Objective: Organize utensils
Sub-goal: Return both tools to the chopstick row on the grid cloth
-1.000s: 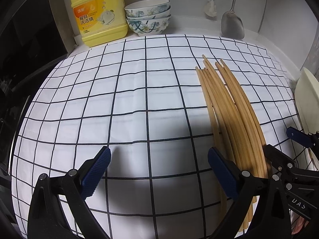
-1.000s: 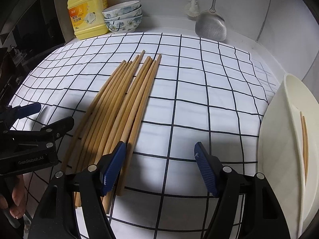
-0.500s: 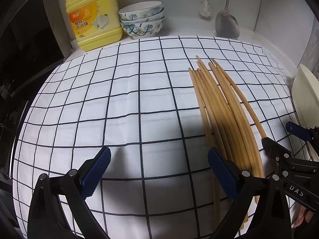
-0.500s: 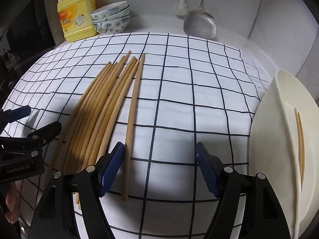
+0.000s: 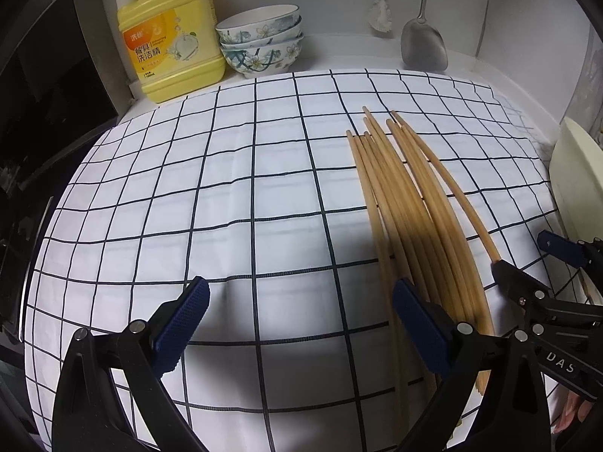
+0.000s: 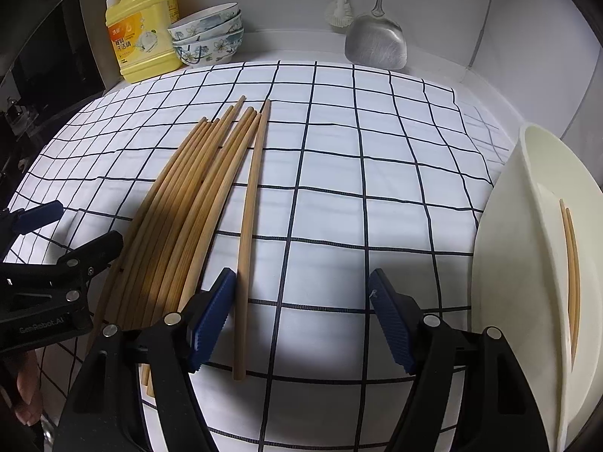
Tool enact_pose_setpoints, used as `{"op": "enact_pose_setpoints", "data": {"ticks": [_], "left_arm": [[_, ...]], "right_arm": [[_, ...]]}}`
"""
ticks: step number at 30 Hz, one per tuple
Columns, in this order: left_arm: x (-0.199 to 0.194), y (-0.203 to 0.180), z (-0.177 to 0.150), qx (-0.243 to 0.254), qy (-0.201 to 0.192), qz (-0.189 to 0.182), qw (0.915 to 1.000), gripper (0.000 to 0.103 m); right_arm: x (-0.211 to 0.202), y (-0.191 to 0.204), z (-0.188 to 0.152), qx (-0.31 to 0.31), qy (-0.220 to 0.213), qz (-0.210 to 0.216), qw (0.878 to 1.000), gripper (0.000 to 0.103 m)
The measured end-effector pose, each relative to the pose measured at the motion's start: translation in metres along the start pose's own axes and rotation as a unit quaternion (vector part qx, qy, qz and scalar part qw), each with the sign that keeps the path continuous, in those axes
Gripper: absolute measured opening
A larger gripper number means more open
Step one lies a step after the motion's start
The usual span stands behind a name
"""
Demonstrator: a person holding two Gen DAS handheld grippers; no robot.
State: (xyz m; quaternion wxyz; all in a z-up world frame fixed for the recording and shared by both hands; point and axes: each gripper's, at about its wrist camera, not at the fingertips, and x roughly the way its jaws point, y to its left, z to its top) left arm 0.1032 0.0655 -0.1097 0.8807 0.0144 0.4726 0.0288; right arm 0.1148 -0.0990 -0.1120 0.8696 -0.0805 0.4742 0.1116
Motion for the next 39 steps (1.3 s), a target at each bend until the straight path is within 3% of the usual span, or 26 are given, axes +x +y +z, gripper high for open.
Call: {"op": "enact_pose_setpoints", "data": {"ticks": [11, 21, 28, 36, 39], "left_arm": [[0.007, -0.006, -0.002, 0.008, 0.005, 0.007, 0.9999, 0.097], [0.013, 0.024, 0.004, -0.037, 0.017, 0.020, 0.9990, 0.097], [0.020, 0.016, 0.017, -0.032, 0.010, 0.036, 0.9988, 0.098], [0.025, 0.012, 0.025, -0.037, 0.004, 0.028, 0.9989, 0.096], [0.024, 0.010, 0.025, -0.035, 0.001, 0.015, 0.9993, 0.087]], "right_arm": [[0.000, 0.000, 0.000, 0.002, 0.000, 0.003, 1.000, 0.070], [0.003, 0.005, 0.004, 0.001, -0.003, 0.002, 1.000, 0.070], [0.012, 0.003, 0.014, 0.003, -0.010, 0.007, 1.000, 0.070], [0.014, 0.009, 0.017, -0.013, -0.026, 0.014, 0.999, 0.069], [0.013, 0.012, 0.016, -0.021, -0.027, 0.025, 0.999, 0.056]]}}
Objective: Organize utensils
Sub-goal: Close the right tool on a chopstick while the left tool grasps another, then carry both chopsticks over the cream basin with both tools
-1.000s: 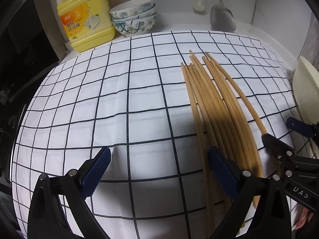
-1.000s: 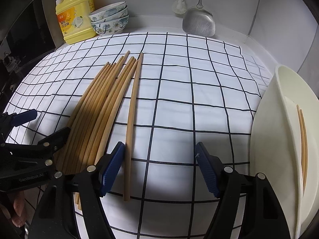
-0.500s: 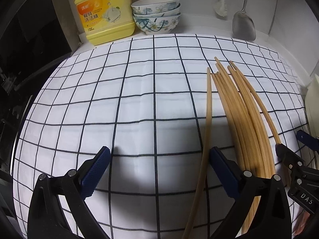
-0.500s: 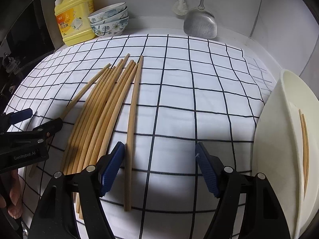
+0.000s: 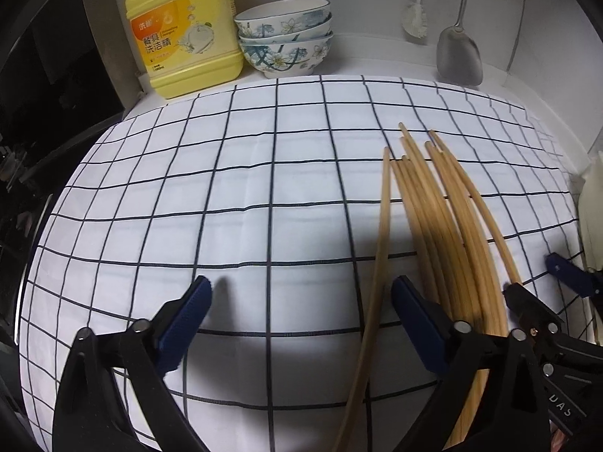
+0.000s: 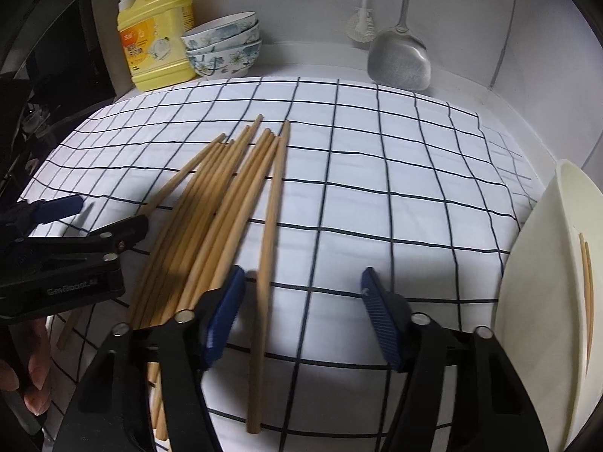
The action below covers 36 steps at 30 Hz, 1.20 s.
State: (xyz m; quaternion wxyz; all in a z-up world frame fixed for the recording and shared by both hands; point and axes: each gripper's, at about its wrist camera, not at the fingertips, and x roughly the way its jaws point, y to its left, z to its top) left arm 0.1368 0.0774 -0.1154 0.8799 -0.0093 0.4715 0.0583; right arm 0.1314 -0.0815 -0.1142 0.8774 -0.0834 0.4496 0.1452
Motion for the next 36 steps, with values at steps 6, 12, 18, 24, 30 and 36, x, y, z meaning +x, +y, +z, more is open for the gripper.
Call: {"op": "enact_pose_setpoints", "data": {"ticks": [6, 12, 18, 24, 30, 36], "left_arm": [[-0.008, -0.013, -0.003, 0.023, -0.009, -0.030, 0.9992, 0.041], [-0.011, -0.022, -0.005, 0.036, -0.011, -0.037, 0.9986, 0.007], [-0.015, -0.018, -0.009, 0.030, -0.015, -0.037, 0.9987, 0.007], [-0.030, -0.009, -0.012, 0.022, -0.030, -0.050, 0.9981, 0.007], [-0.048, 0.002, -0.015, 0.007, -0.044, -0.061, 0.9972, 0.007], [-0.072, 0.005, -0.010, -0.001, -0.062, -0.081, 0.9948, 0.007]], "right_arm": [[-0.003, 0.010, -0.002, -0.018, -0.005, 0.004, 1.000, 0.032], [-0.004, 0.010, -0.003, -0.016, -0.009, 0.003, 1.000, 0.006], [-0.006, 0.008, -0.004, -0.004, -0.010, 0.012, 1.000, 0.006], [-0.014, 0.005, -0.004, 0.010, -0.023, 0.019, 1.000, 0.006], [-0.029, 0.007, -0.002, 0.019, -0.042, 0.027, 0.999, 0.006], [-0.059, 0.006, 0.001, 0.032, -0.076, 0.033, 0.996, 0.006]]}}
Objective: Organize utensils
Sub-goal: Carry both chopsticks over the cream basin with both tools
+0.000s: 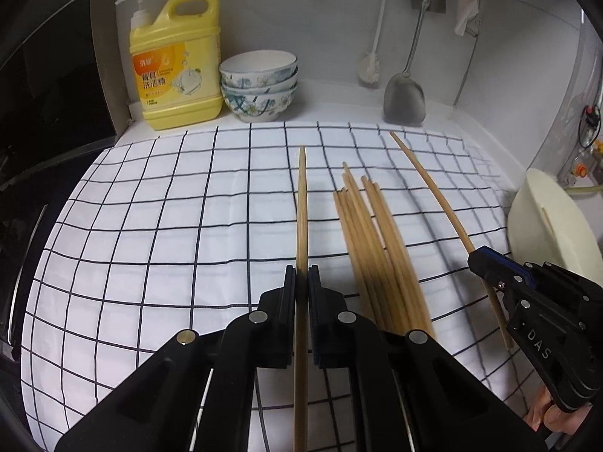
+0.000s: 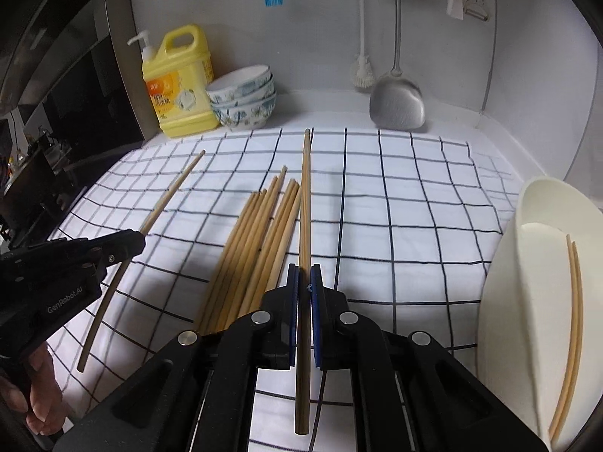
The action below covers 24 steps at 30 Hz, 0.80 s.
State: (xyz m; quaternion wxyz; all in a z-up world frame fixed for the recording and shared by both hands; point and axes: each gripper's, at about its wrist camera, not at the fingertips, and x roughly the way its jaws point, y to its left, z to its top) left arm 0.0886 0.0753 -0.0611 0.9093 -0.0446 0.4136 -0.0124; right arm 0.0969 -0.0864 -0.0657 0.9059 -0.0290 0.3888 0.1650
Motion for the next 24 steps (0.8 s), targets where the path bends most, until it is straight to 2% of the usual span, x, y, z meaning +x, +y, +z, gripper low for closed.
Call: {"op": "enact_pose_setpoints", "data": {"ticks": [7, 11, 17, 24], "left_arm": [[-0.031, -0.028, 0.017, 0.022, -0.030, -0.030, 0.9989, 0.007], [-0.040, -0.058, 0.030, 0.043, -0.035, -0.063, 0.9965, 0.007], [-0.039, -0.128, 0.038, 0.083, -0.027, -0.110, 0.9900, 0.007], [-0.028, -0.211, 0.039, 0.129, -0.021, -0.134, 0.9823, 0.007]], "right_arm": [[-0.063, -0.014, 0.010, 0.021, -0.066, -0.011, 0.998, 0.006], [-0.100, -0.042, 0.008, 0.048, -0.099, -0.034, 0.993, 0.006], [-0.132, -0.101, -0.006, 0.099, -0.106, -0.082, 0.986, 0.006], [-0.146, -0.159, -0.023, 0.148, -0.096, -0.134, 0.975, 0.006]]}}
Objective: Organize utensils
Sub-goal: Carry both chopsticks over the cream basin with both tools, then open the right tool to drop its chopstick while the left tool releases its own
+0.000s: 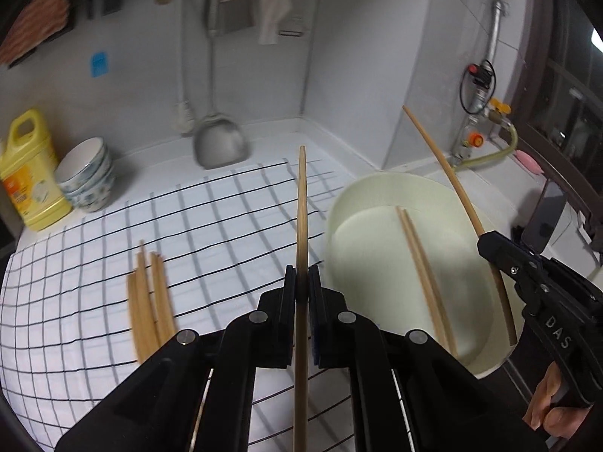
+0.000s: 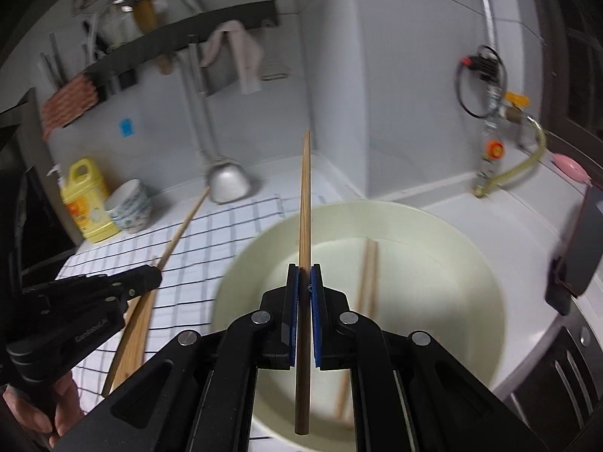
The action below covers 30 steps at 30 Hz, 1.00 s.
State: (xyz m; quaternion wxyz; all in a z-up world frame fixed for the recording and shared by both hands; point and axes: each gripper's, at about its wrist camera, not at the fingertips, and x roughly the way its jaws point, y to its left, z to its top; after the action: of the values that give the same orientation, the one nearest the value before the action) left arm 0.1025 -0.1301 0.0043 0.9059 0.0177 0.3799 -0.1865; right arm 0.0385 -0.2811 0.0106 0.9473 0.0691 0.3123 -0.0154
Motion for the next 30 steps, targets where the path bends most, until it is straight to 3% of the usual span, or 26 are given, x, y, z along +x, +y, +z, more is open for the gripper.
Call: {"op": "enact_pose_setpoints", "data": {"ticks": [5, 11, 30], "left_arm": [[0.021, -0.039, 0.008, 0.022, 0.007, -0.012, 0.9997, 0.007], [0.045, -0.065, 0.011, 0.040, 0.024, -0.010, 0.9989, 0.007], [0.070, -0.070, 0.011, 0.042, 0.051, 0.002, 0.9978, 0.008]], "right_arm": [[0.013, -0.039, -0.007, 0.039, 0.027, -0.021, 0.999, 0.006], [0.026, -0.056, -0.014, 0.053, 0.052, -0.035, 0.997, 0.006], [0.040, -0.062, -0.019, 0.065, 0.081, -0.045, 0.994, 0.007]]}}
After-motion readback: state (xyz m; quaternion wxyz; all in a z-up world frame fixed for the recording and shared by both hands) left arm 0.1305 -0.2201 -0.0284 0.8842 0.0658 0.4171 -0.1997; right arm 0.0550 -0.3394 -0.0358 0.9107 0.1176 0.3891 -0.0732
